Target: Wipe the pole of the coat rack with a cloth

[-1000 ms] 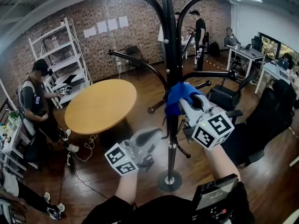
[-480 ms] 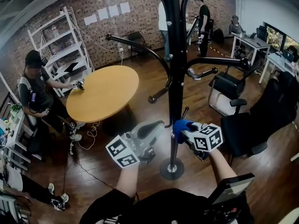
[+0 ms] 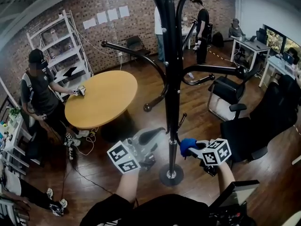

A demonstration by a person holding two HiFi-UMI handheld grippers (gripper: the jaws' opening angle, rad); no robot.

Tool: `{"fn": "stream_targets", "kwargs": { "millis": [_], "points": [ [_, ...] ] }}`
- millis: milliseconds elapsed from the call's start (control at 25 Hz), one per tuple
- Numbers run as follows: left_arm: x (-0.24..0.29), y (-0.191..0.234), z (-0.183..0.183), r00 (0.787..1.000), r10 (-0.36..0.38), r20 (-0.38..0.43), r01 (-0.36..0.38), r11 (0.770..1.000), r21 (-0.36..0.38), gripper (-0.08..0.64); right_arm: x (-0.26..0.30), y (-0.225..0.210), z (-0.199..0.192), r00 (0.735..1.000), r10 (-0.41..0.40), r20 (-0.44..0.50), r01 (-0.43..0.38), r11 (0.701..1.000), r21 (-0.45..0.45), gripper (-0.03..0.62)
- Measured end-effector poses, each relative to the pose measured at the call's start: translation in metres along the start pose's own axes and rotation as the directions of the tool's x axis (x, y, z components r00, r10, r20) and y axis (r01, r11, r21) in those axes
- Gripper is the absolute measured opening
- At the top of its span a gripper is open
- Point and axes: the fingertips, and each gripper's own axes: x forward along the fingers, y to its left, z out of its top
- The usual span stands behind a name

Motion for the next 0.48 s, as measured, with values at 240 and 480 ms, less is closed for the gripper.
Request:
{"fn": "stream_targets", "kwargs": {
  "millis": [240,480],
  "points": [
    [-0.003,-0.002,0.004,1.0,0.014,0.011,-0.014,1.0,0.013,0.0,0.044,-0.008,0.029,0.994,-0.016,0.107,0.02,0.999,-0.039,0.021],
    [-0.007,0.003,0.011,0.999,0.041,0.03,-0.042,0.999,0.032,0.0,-0.018,0.022,0.147,0.853,0.054,0.519,-0.01,0.996,-0.088,0.021]
  ]
}}
